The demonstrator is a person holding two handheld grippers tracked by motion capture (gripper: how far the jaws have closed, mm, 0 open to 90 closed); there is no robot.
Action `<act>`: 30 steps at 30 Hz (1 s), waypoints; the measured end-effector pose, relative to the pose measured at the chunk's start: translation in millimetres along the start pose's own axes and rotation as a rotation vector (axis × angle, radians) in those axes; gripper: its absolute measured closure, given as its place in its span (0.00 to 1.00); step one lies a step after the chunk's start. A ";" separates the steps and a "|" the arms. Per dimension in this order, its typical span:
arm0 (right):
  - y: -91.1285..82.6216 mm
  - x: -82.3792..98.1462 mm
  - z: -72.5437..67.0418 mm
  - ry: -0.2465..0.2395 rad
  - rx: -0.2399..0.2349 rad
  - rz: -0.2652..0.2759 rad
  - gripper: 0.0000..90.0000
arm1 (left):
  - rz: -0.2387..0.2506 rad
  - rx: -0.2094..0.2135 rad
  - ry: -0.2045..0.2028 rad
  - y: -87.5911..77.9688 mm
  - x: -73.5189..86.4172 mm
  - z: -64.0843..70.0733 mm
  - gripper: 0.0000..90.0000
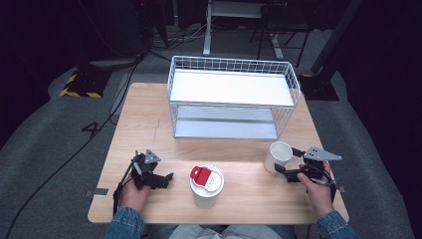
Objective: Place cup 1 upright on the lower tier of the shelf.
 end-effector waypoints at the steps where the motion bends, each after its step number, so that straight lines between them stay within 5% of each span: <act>1: 2.3 0.1 -0.6 -0.002 -0.001 -0.002 0.05 | -0.001 0.003 0.000 0.0 0.0 0.0 0.00; 8: 13.4 2.6 -3.6 -0.008 -0.001 -0.017 0.06 | -0.004 0.002 0.000 -0.2 0.0 0.0 0.00; 15: 15.9 5.3 -3.3 -0.038 0.020 -0.029 0.24 | 0.003 0.002 0.000 0.2 0.0 0.0 0.00; 30: 15.6 4.6 -4.1 -0.100 0.029 -0.022 0.24 | -0.003 0.003 -0.001 -0.1 -0.1 0.1 0.00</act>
Point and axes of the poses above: each handheld gripper's, and its own axes: y roughly forward along the jaws, x roughly out of its underside, z roughly to its right, the point moved 4 cm from there along y, roughly forward along the jaws, and after that the axes turned 9 degrees about x, right-handed, at the moved point
